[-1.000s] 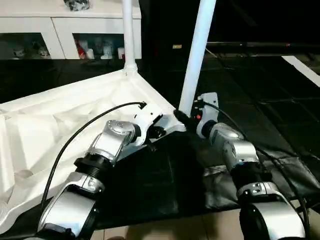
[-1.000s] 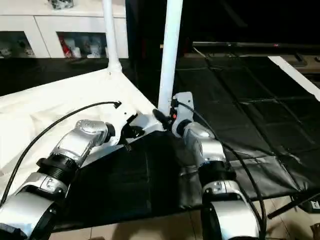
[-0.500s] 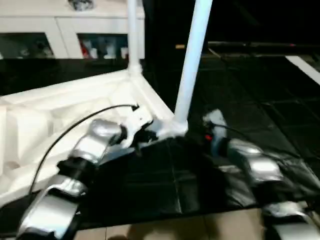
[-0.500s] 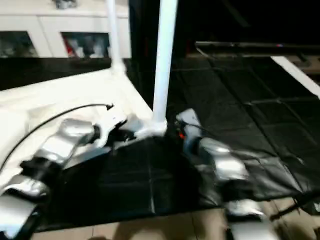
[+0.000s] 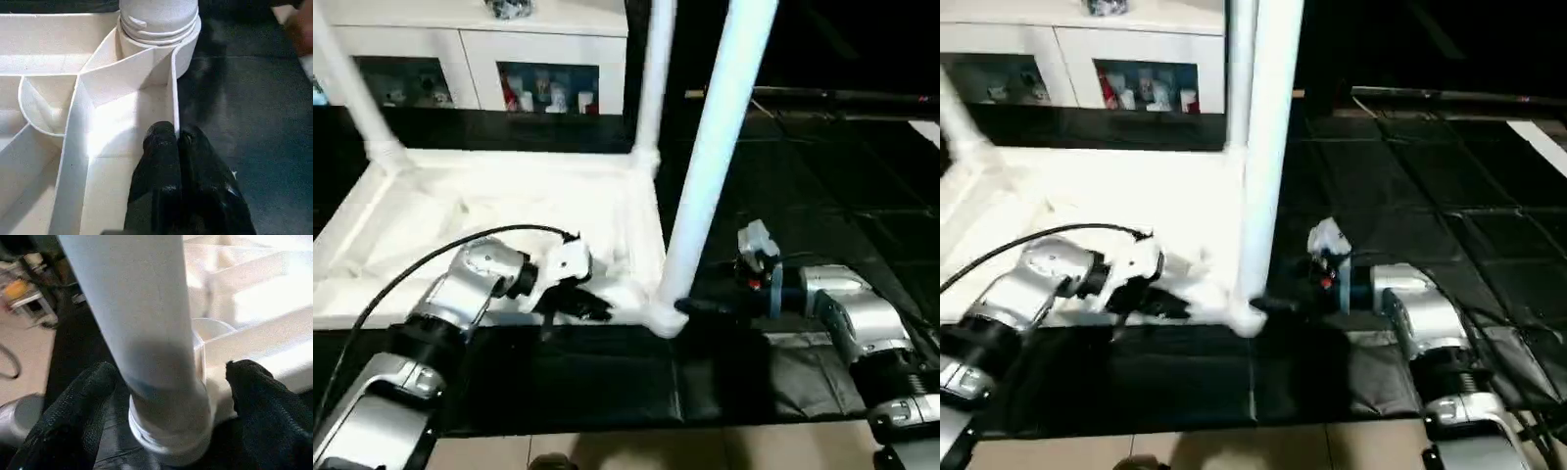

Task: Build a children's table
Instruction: Rotate leg to tighten

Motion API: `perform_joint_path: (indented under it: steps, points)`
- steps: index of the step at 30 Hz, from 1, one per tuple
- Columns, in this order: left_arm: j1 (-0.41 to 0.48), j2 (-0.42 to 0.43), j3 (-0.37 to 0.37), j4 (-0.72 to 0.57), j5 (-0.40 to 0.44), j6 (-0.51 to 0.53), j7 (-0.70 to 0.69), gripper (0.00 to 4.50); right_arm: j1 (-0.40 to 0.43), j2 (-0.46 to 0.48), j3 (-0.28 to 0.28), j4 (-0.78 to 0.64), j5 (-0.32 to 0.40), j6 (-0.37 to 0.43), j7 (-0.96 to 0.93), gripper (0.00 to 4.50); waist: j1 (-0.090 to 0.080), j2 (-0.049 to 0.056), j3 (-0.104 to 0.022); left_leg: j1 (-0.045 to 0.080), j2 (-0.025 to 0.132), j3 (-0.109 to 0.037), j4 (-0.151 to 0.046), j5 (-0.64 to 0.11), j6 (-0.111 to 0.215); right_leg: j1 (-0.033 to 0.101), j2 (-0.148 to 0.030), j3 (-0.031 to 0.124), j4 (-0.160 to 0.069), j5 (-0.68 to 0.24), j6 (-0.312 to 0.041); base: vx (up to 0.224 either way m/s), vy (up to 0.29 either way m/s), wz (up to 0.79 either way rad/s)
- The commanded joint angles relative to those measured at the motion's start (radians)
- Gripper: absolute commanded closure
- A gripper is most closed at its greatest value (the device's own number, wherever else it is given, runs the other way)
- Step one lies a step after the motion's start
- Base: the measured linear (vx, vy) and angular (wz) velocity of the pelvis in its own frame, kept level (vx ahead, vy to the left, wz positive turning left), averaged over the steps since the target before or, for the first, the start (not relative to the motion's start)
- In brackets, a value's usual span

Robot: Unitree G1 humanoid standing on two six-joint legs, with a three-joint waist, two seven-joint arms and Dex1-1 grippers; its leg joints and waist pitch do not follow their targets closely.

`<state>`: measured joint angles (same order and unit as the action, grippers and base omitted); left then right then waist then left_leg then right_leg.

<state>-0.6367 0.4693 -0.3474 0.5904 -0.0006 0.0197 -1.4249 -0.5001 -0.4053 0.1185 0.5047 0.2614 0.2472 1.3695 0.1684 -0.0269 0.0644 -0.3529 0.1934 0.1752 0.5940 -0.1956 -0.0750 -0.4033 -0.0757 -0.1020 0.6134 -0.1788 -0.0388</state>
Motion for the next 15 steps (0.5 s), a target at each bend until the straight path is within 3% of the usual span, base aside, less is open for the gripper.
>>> perform_joint_path:
  steps: [1,15]
  points:
    - [-0.003,-0.004,-0.033,-0.052,0.002,-0.032,-0.044,4.5,-0.002,-0.008,0.013,-0.005,-0.015,-0.017,0.026,0.98,-0.006,0.01,-0.076,0.008,0.051,-0.01,-0.066,-0.136,0.042,0.058,-0.088,0.062,-0.068,-0.197,-0.206,0.0,0.0,0.0]
    - [-0.007,-0.003,-0.035,-0.039,0.011,-0.061,-0.039,4.5,-0.027,0.022,0.055,0.042,-0.028,-0.069,0.059,2.02,-0.002,0.008,-0.078,0.005,0.05,-0.011,-0.066,-0.13,0.034,0.058,-0.088,0.062,-0.065,-0.193,-0.197,0.0,0.0,0.0]
